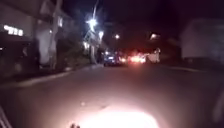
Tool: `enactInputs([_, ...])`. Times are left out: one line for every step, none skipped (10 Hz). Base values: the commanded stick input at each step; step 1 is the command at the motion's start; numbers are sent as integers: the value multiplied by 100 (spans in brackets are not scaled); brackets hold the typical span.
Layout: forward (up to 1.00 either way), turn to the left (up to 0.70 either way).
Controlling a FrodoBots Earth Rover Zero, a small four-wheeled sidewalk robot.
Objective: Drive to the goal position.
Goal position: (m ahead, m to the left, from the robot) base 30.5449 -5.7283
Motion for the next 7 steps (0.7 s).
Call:
enactInputs([100, -27])
enactInputs([100, -27])
enactInputs([100, -27])
enactInputs([100, -27])
enactInputs([100, -27])
enactInputs([100, -20])
enactInputs([100, -7])
